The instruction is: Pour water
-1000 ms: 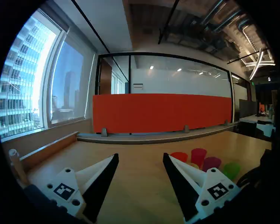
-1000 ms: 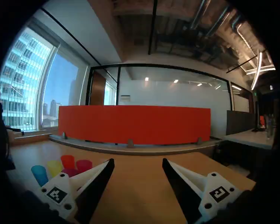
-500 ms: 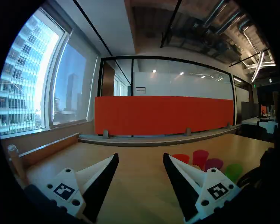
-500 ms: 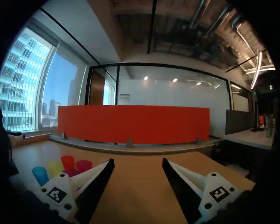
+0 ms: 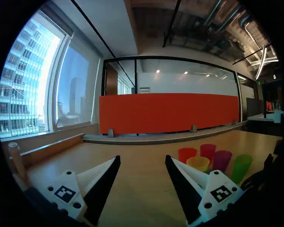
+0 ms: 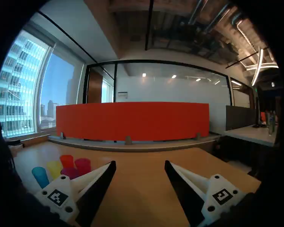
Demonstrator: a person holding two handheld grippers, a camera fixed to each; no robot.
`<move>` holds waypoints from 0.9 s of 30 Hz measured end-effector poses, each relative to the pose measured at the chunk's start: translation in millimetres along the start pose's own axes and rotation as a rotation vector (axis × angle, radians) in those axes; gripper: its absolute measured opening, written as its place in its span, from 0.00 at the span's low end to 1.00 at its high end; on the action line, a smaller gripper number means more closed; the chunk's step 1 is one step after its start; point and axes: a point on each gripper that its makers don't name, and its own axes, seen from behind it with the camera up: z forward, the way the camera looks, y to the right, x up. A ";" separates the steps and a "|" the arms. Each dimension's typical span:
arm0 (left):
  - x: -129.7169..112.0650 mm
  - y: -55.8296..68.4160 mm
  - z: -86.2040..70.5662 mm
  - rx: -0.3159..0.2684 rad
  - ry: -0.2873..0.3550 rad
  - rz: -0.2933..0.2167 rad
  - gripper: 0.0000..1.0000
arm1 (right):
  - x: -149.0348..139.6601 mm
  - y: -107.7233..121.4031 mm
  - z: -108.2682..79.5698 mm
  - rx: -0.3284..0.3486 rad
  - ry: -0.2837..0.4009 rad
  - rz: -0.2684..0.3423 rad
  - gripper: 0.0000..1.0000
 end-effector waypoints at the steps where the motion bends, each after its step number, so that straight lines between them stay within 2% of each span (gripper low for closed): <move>1: -1.7 -0.4 -0.1 0.000 0.000 -0.005 0.87 | -0.4 0.3 0.0 0.000 0.000 0.001 0.99; 6: -8.3 -4.1 -0.3 0.003 -0.001 -0.018 0.87 | -1.1 2.0 0.4 -0.005 -0.001 0.005 0.99; 12: -12.8 -8.1 0.7 0.010 -0.008 -0.010 0.87 | 2.4 0.6 -0.3 -0.003 0.001 0.004 0.99; 27: -20.2 -7.3 2.3 0.004 -0.018 -0.021 0.87 | 8.1 -0.9 1.0 -0.001 0.003 -0.003 0.99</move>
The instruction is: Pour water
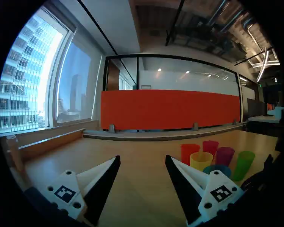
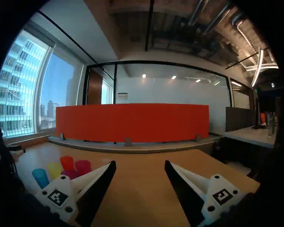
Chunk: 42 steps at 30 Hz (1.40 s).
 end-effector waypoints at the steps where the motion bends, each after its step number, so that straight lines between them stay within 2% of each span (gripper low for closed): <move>1: -0.3 0.1 0.3 0.000 -0.003 0.001 0.87 | 0.1 0.1 0.3 0.001 0.000 0.001 0.99; 9: -2.9 0.5 1.0 -0.003 -0.007 0.003 0.87 | -2.0 -1.7 2.1 0.012 -0.002 0.013 0.99; 21: -2.1 0.8 1.6 -0.005 -0.009 0.003 0.87 | -1.3 -3.3 3.7 0.020 0.025 -0.042 0.99; 33: -2.3 0.4 1.2 -0.004 -0.009 0.004 0.88 | -5.4 -3.3 8.4 0.037 0.092 0.022 0.99; 42: -2.0 0.5 1.1 -0.004 -0.009 0.004 0.87 | -23.6 2.7 10.8 0.015 0.096 0.029 0.99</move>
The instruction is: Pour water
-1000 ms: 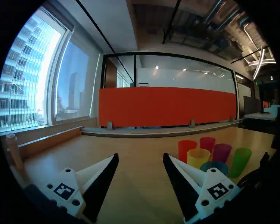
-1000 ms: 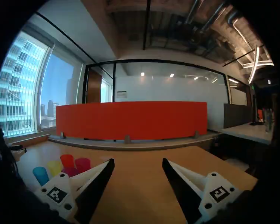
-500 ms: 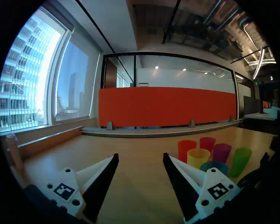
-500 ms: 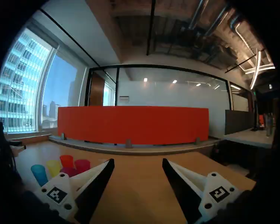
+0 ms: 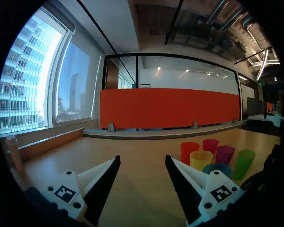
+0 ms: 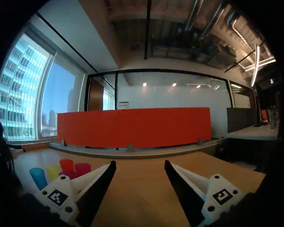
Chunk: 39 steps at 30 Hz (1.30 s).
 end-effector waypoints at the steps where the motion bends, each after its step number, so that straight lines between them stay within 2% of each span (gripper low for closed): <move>1: 0.0 0.1 0.0 0.000 0.000 0.000 0.87 | -1.5 1.7 0.5 -0.003 0.002 0.002 0.99; 12: 0.1 0.0 -0.1 0.000 0.000 0.000 0.87 | -16.5 14.9 3.8 -0.027 -0.013 0.041 0.99; 39: 0.2 -0.4 -0.4 0.000 0.000 0.000 0.88 | -31.6 4.2 9.4 -0.018 -0.042 0.010 0.99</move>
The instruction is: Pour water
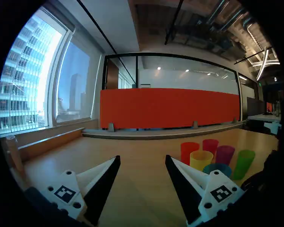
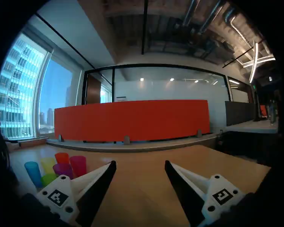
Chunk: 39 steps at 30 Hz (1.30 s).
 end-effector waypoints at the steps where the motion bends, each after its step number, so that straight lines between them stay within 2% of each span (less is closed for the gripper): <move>1: 0.0 0.0 0.0 0.000 0.000 0.000 0.88 | -0.6 0.2 0.3 -0.001 -0.002 -0.002 0.99; 24: -0.3 0.1 0.0 0.000 0.000 0.000 0.87 | -13.0 2.7 0.7 -0.019 -0.042 -0.044 0.99; 39: -0.4 0.4 0.1 0.000 0.000 0.000 0.87 | -16.1 3.2 1.0 -0.022 -0.056 -0.043 0.99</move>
